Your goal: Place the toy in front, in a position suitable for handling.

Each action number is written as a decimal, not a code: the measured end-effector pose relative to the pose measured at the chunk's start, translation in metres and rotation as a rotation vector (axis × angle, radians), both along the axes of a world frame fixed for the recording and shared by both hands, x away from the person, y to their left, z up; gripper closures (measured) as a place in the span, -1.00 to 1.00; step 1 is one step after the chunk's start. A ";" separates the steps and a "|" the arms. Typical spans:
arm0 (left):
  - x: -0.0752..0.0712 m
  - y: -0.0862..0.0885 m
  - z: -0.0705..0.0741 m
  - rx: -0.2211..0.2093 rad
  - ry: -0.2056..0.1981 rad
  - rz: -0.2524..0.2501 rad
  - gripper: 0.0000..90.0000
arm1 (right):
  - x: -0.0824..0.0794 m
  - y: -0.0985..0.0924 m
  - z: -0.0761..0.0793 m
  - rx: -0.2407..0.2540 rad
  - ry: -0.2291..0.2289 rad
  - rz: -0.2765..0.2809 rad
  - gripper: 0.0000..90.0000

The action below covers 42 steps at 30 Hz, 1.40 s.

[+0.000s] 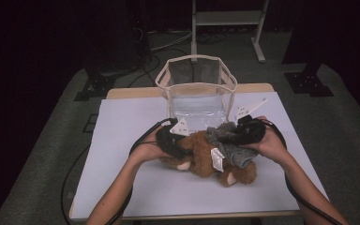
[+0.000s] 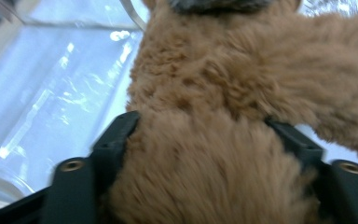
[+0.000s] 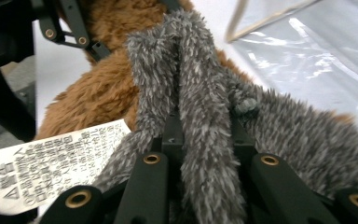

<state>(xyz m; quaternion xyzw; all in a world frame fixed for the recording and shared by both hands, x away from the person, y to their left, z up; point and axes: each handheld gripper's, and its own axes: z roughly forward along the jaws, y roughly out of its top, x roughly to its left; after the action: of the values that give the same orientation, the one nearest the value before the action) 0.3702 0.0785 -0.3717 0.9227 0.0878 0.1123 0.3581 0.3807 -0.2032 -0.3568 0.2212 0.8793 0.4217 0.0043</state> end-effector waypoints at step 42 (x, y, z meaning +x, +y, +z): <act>-0.019 0.024 -0.004 -0.091 0.011 0.070 -0.22 | -0.055 0.050 0.024 -0.021 -0.165 0.159 0.64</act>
<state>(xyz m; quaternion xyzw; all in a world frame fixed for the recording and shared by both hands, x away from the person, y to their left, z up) 0.3508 0.1022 -0.3752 0.9025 0.1270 0.1153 0.3950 0.3259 -0.1532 -0.3325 0.1151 0.8952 0.4282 0.0457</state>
